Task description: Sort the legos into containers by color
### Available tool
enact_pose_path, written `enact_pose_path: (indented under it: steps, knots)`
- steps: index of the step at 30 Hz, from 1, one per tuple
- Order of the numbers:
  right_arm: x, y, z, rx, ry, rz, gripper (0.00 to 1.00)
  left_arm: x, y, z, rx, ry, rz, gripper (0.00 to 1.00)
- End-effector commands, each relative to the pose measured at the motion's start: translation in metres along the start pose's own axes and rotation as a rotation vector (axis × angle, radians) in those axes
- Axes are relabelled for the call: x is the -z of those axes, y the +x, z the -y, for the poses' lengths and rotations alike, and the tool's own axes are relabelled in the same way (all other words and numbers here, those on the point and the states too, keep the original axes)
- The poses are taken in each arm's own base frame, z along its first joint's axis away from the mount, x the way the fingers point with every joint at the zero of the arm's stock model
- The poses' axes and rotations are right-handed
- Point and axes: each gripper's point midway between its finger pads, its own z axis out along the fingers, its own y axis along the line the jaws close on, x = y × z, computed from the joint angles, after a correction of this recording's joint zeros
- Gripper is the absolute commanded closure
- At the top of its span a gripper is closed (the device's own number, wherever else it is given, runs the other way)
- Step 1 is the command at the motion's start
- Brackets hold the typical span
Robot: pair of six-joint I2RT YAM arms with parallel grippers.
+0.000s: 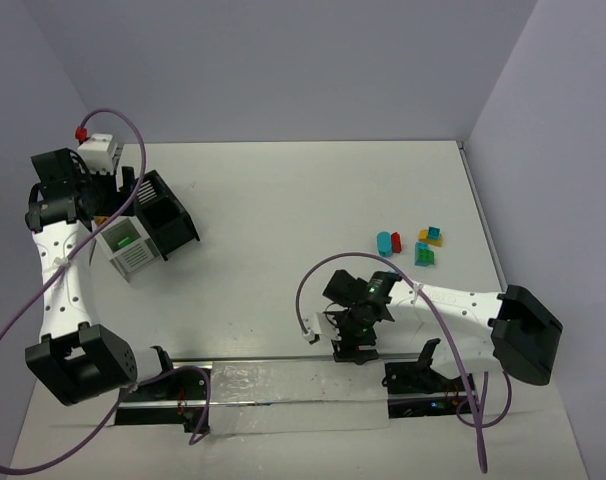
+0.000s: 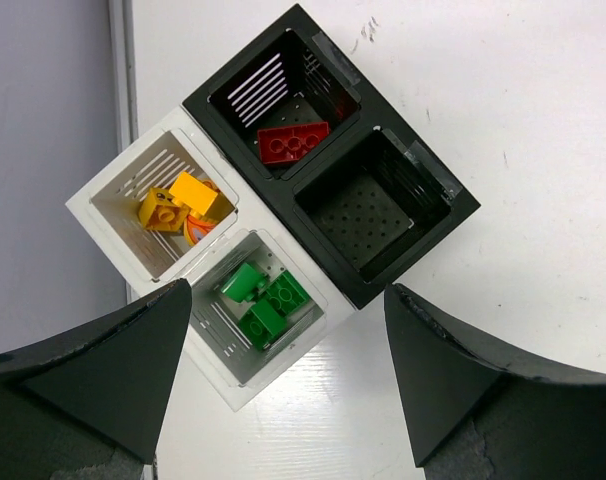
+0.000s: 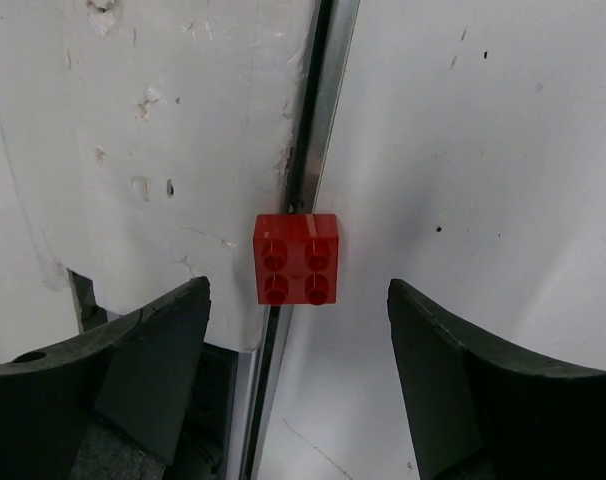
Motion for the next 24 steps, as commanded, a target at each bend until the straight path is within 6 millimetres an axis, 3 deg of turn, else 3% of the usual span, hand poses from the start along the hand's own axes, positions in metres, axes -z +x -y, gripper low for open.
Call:
enact_pose_path:
  steps: [1, 3, 15, 17, 20, 22, 24]
  knots:
    - [-0.009, -0.002, 0.0, 0.022, 0.018, 0.003, 0.24, 0.011, -0.012, -0.002, -0.026, -0.015, 0.065, 0.12]
    - [-0.011, -0.001, 0.0, 0.024, 0.018, -0.004, 0.27, 0.011, -0.011, -0.001, -0.028, -0.017, 0.065, 0.12]
    - [-0.029, -0.003, 0.001, 0.003, 0.007, -0.043, 0.66, 0.009, -0.014, -0.004, -0.041, -0.025, 0.068, 0.12]
    - [-0.027, -0.004, 0.002, -0.004, 0.019, -0.04, 0.81, 0.009, -0.016, -0.004, -0.043, -0.016, 0.072, 0.12]
    - [-0.011, -0.02, 0.01, -0.016, 0.068, 0.018, 1.0, 0.008, -0.022, 0.008, -0.028, 0.052, 0.088, 0.12]
    - [0.008, -0.035, 0.017, -0.021, 0.097, 0.076, 1.0, 0.007, -0.026, 0.016, -0.003, 0.101, 0.088, 0.1]
    - [0.034, -0.05, 0.038, -0.058, 0.155, 0.156, 1.0, 0.011, -0.036, 0.034, 0.022, 0.209, 0.109, 0.08]
